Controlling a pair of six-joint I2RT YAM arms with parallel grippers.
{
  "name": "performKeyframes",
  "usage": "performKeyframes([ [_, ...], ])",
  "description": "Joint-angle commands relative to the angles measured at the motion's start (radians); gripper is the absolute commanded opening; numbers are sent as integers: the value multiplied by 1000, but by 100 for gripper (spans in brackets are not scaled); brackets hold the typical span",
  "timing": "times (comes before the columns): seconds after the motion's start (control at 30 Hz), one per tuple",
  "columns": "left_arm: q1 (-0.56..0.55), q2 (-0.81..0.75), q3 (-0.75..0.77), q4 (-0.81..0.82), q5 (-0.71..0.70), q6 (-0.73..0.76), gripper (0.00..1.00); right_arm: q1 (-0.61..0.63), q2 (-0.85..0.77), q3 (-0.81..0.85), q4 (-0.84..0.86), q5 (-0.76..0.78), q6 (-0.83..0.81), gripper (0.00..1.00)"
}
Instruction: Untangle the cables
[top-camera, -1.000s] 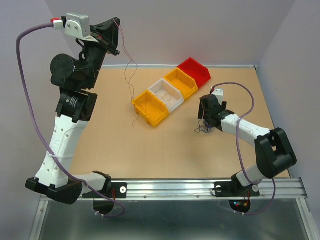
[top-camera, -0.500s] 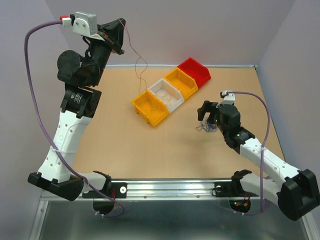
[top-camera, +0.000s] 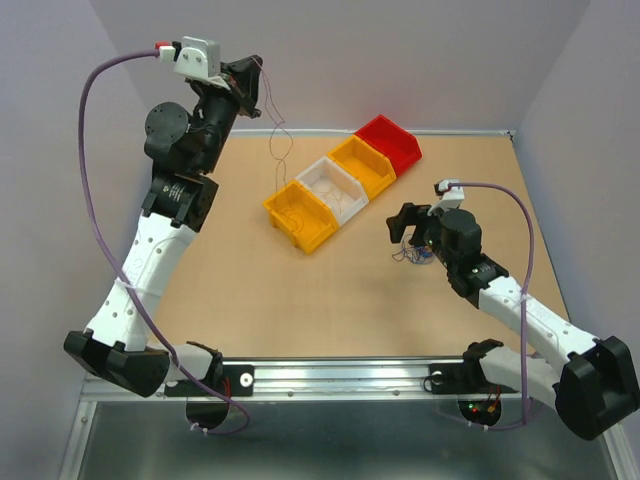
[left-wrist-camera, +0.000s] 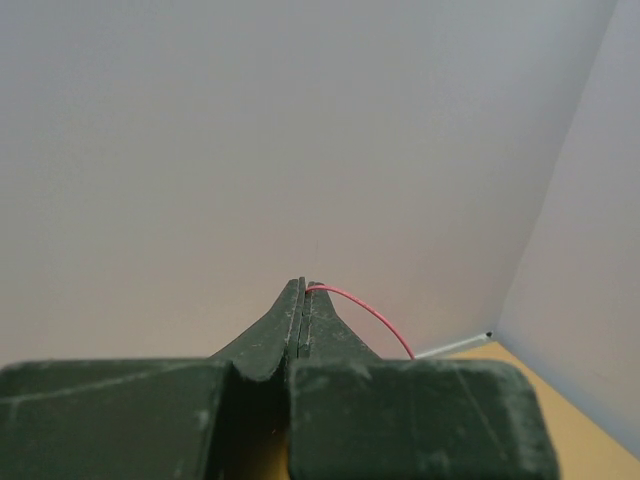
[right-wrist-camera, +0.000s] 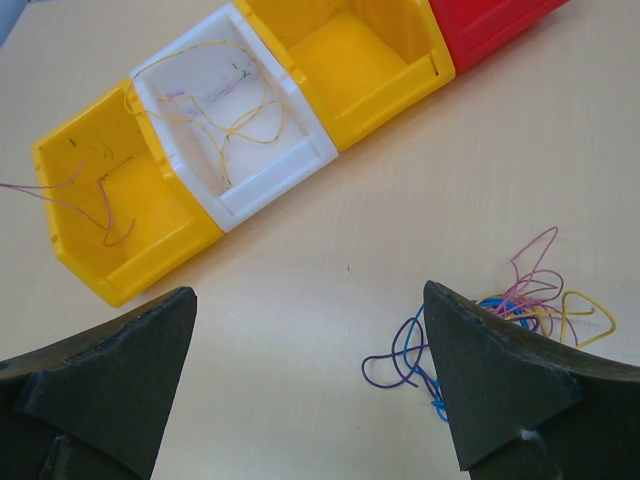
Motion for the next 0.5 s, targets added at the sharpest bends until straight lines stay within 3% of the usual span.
performKeyframes([
  [0.0,-7,3,-26,96,-13,32,0,3,-6,-10,64,-13,-18,100],
  [0.23,-7,60,-60,32,-22,42,0,6,-26,-18,65,-17,-15,100],
  [0.47,-7,63,-158,69,-62,110,0,6,-29,-20,68,-62,-18,100],
])
